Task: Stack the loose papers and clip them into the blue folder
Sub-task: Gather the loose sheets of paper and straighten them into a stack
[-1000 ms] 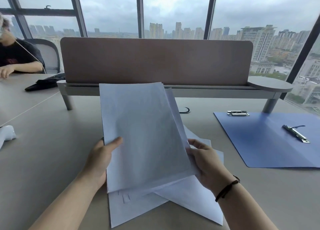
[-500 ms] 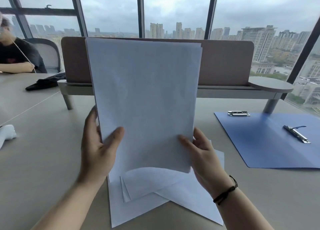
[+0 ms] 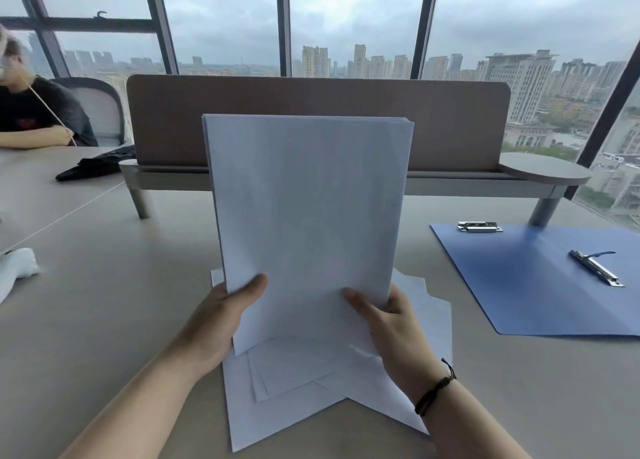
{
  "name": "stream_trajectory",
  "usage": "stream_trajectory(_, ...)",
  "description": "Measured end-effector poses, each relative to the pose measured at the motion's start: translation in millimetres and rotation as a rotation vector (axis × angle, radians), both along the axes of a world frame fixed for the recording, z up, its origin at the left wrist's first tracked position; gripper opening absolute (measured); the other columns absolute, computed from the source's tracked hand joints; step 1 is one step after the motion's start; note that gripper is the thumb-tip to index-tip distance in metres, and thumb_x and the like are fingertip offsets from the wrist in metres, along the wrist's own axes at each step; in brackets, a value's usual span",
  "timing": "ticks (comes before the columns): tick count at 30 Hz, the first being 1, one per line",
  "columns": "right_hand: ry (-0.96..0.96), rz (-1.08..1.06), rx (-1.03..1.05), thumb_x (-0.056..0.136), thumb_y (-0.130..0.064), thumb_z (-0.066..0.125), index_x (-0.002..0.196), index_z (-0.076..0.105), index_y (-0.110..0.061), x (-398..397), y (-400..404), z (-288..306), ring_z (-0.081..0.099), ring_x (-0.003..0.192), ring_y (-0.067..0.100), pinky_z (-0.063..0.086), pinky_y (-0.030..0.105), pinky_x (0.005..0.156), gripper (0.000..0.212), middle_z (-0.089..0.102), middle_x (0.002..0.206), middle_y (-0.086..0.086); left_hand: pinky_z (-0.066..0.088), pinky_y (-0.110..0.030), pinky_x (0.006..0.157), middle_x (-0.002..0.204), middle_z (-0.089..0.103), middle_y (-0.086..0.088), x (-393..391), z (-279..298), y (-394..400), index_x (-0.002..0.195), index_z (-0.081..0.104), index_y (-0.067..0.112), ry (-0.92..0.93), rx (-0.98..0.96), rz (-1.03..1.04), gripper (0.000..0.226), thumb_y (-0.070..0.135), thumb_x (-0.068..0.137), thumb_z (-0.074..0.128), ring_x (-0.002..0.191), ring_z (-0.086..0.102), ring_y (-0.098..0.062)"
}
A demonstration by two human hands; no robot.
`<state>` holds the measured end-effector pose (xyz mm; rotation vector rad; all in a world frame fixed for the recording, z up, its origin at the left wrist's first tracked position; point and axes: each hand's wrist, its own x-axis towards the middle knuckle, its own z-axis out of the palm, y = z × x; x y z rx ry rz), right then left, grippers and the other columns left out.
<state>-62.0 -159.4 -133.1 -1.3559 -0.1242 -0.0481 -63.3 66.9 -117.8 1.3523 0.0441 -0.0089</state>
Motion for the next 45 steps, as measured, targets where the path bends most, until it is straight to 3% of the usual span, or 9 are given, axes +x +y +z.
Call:
stream_trajectory(7, 0.003, 0.006, -0.055, 0.104, -0.022, 0.051, 0.102, 0.074, -0.011, 0.5, -1.4, 4.3, 0.070, 0.089, 0.017, 0.056, 0.033, 0.078, 0.025, 0.077, 0.101, 0.010, 0.049, -0.025, 0.092, 0.101, 0.078, 0.016, 5.9, -6.5, 0.1, 0.106, 0.073, 0.022, -0.166, 0.266, 0.211, 0.017, 0.015, 0.098, 0.060, 0.103, 0.071, -0.005)
stream_trajectory(12, -0.017, -0.181, -0.113, 0.103, -0.020, 0.054, 0.098, 0.076, -0.018, 8.4, -10.3, 8.3, 0.075, 0.080, 0.023, 0.058, 0.035, 0.074, 0.023, 0.080, 0.086, 0.008, 0.057, -0.030, 0.077, 0.098, 0.078, 0.007, 15.7, -3.0, 12.7, 0.104, 0.073, 0.018, -0.107, 0.004, 0.397, 0.014, 0.017, 0.098, 0.060, 0.091, 0.074, -0.014)
stream_trajectory(15, -0.019, -0.377, -0.575, 0.096, -0.035, 0.063, 0.101, 0.071, -0.031, 13.7, -22.6, 2.6, 0.072, 0.090, 0.015, 0.052, 0.031, 0.072, 0.010, 0.079, 0.092, -0.005, 0.062, -0.032, 0.069, 0.109, 0.078, -0.003, 17.0, 1.4, 26.6, 0.110, 0.074, 0.014, 0.030, -0.255, 0.342, 0.021, 0.023, 0.098, 0.059, 0.093, 0.076, -0.019)
stream_trajectory(18, 0.090, -0.299, -1.073, 0.086, -0.064, 0.061, 0.138, 0.053, -0.030, 11.3, -26.3, -1.3, 0.057, 0.126, 0.017, 0.047, 0.033, 0.096, 0.063, 0.064, 0.132, -0.006, 0.056, -0.021, 0.048, 0.077, 0.078, -0.006, 11.3, 5.5, 23.9, 0.077, 0.081, 0.011, 0.175, -0.433, 0.162, 0.041, 0.024, 0.100, 0.051, 0.059, 0.073, -0.014)
stream_trajectory(21, 0.098, -0.149, -1.333, 0.078, -0.082, 0.051, 0.154, 0.030, -0.024, 6.9, -20.1, -5.4, 0.033, 0.146, 0.018, 0.026, 0.037, 0.119, 0.097, 0.042, 0.155, -0.006, 0.044, -0.016, 0.033, 0.046, 0.063, -0.001, 7.9, 3.3, 16.0, 0.049, 0.074, 0.012, 0.215, -0.455, 0.106, 0.059, 0.019, 0.101, 0.047, 0.033, 0.058, -0.011)
stream_trajectory(35, 0.018, -0.072, -1.299, 0.082, -0.075, 0.055, 0.157, 0.022, -0.028, 0.0, -8.3, 2.6, 0.042, 0.139, 0.018, 0.034, 0.037, 0.112, 0.094, 0.053, 0.147, -0.008, 0.062, -0.034, 0.051, 0.069, 0.077, -0.007, 14.2, -6.3, 7.3, 0.056, 0.079, 0.010, 0.291, -0.458, 0.117, 0.049, 0.013, 0.098, 0.055, 0.052, 0.072, -0.020)
stream_trajectory(38, -0.026, -0.008, -1.390, 0.071, -0.087, 0.052, 0.157, 0.017, -0.033, -4.2, -7.4, 0.9, 0.036, 0.144, 0.015, 0.024, 0.040, 0.120, 0.108, 0.047, 0.152, -0.011, 0.061, -0.042, 0.063, 0.076, 0.078, -0.009, 15.0, -7.5, 9.7, 0.069, 0.082, 0.009, 0.296, -0.472, 0.136, 0.039, 0.012, 0.098, 0.056, 0.057, 0.074, -0.022)
stream_trajectory(41, -0.042, 0.081, -1.400, 0.062, -0.091, 0.056, 0.158, 0.011, -0.035, -7.7, -5.1, -0.9, 0.020, 0.152, 0.010, 0.007, 0.047, 0.125, 0.120, 0.031, 0.160, -0.014, 0.057, -0.051, 0.076, 0.092, 0.079, -0.011, 13.9, -6.6, 9.3, 0.105, 0.075, 0.008, 0.300, -0.426, 0.148, 0.020, 0.014, 0.096, 0.058, 0.071, 0.076, -0.026)
stream_trajectory(45, -0.069, 0.176, -1.428, 0.056, -0.093, 0.058, 0.157, 0.004, -0.040, -8.5, -4.6, -4.0, 0.002, 0.156, 0.016, 0.000, 0.048, 0.125, 0.127, 0.013, 0.168, -0.005, 0.054, -0.053, 0.073, 0.087, 0.079, -0.012, 14.5, -10.0, 7.6, 0.080, 0.082, 0.008, 0.291, -0.405, 0.115, 0.031, 0.014, 0.098, 0.057, 0.065, 0.076, -0.028)
